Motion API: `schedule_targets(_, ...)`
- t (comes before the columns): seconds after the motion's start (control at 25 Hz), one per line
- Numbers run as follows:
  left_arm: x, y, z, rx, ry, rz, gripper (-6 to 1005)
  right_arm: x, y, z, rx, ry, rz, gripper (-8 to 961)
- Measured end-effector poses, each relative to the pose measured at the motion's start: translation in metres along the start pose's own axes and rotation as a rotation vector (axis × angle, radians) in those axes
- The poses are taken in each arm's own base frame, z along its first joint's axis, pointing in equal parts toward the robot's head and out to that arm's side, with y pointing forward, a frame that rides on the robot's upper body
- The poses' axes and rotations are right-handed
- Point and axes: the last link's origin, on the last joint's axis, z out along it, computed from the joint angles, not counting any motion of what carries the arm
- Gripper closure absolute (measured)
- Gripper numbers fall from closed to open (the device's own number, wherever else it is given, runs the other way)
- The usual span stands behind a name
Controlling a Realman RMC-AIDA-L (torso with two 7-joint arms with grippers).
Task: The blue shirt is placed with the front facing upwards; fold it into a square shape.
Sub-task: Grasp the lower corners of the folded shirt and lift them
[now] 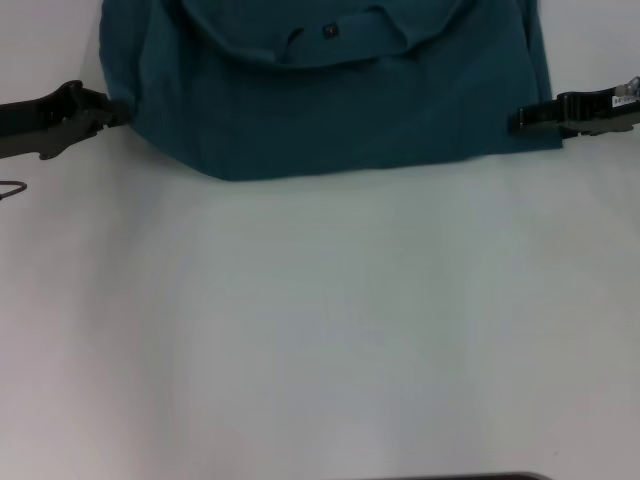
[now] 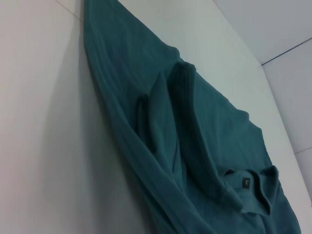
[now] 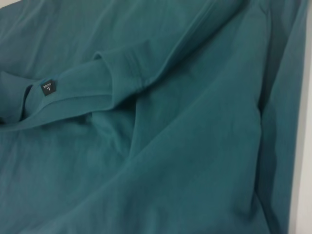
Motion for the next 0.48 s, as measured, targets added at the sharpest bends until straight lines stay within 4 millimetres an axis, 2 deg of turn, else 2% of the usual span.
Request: schedule_targets(0.48,0.001,0.001,0.0,0.0,0.0,0.007,972,-0.003,0.011,0.007,-0.049,-0.017,-0.004,29)
